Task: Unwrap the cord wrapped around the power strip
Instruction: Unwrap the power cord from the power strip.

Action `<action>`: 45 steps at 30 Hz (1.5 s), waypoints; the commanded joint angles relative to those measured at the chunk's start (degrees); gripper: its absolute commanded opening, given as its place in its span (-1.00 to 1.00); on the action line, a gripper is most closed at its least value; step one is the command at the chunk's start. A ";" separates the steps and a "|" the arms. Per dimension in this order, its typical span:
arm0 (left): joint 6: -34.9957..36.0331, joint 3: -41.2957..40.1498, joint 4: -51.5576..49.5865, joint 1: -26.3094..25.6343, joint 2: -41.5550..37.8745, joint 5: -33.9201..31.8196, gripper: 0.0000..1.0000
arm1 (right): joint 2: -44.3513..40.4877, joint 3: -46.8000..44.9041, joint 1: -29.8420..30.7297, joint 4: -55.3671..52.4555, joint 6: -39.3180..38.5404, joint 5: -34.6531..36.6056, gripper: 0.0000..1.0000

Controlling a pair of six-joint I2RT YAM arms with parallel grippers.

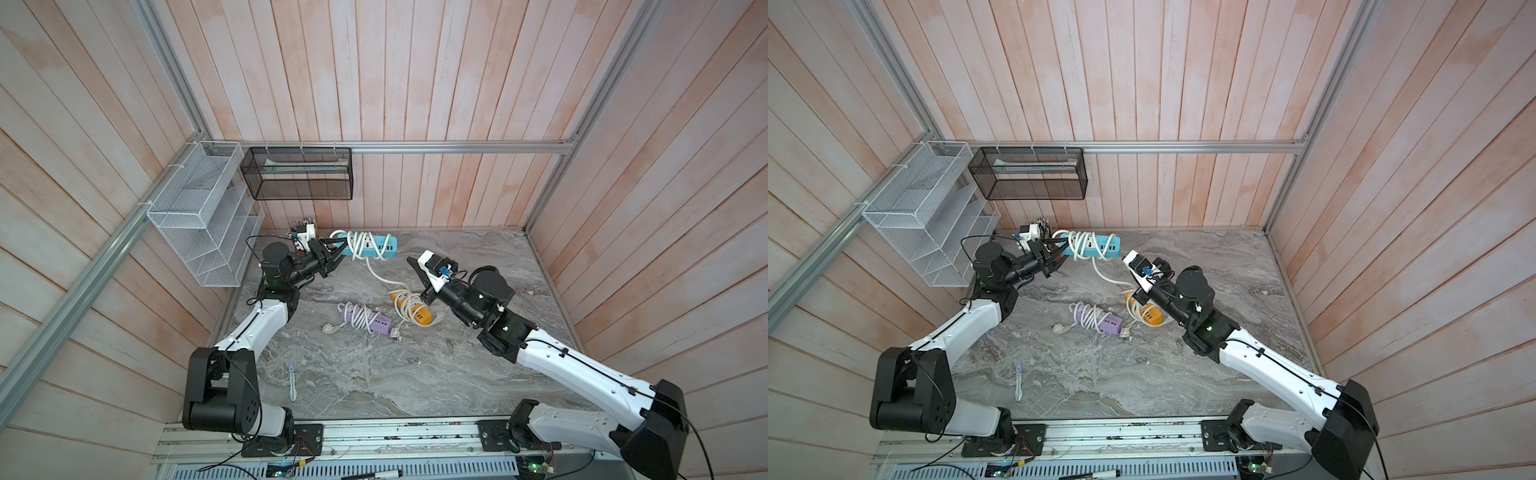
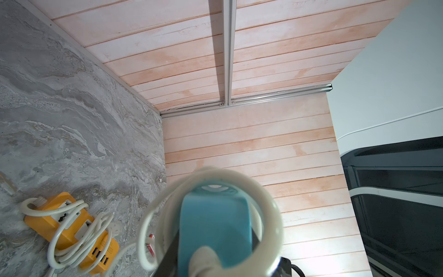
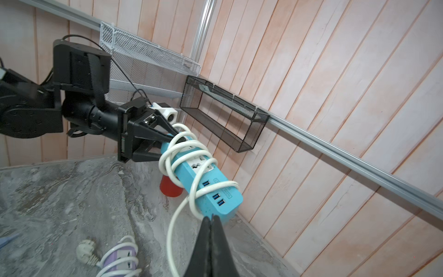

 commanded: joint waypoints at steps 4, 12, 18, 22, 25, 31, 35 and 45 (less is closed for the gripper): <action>-0.30 4.23 4.94 0.42 -0.66 -0.24 -1.00 | -0.27 -3.42 1.45 -5.91 3.12 2.57 -0.85; -1.52 4.30 5.64 0.34 -1.50 -0.13 -1.00 | 0.16 -7.46 -1.27 -1.04 8.46 -3.80 0.94; -1.06 6.14 2.55 0.25 -3.86 -0.19 -1.00 | 5.96 -11.25 -1.52 7.03 7.90 -2.19 0.97; -0.90 6.33 1.50 0.25 -4.67 -0.37 -1.00 | 11.29 -12.35 -1.53 15.79 6.43 -0.24 0.96; -1.29 6.14 1.61 0.25 -5.06 -0.36 -1.00 | 15.69 -11.28 -1.55 19.30 5.66 0.00 0.93; -1.29 5.94 0.84 0.08 -5.89 -0.57 -1.00 | 22.69 -9.66 -2.20 26.27 4.56 2.38 0.83; -1.42 5.47 0.72 -0.28 -6.23 -0.78 -1.00 | 26.86 -7.97 -3.65 29.87 5.28 2.46 0.70; -1.47 4.50 1.11 -0.83 -6.25 -1.20 -1.00 | 31.80 -4.48 -4.37 30.74 6.98 -0.97 -0.20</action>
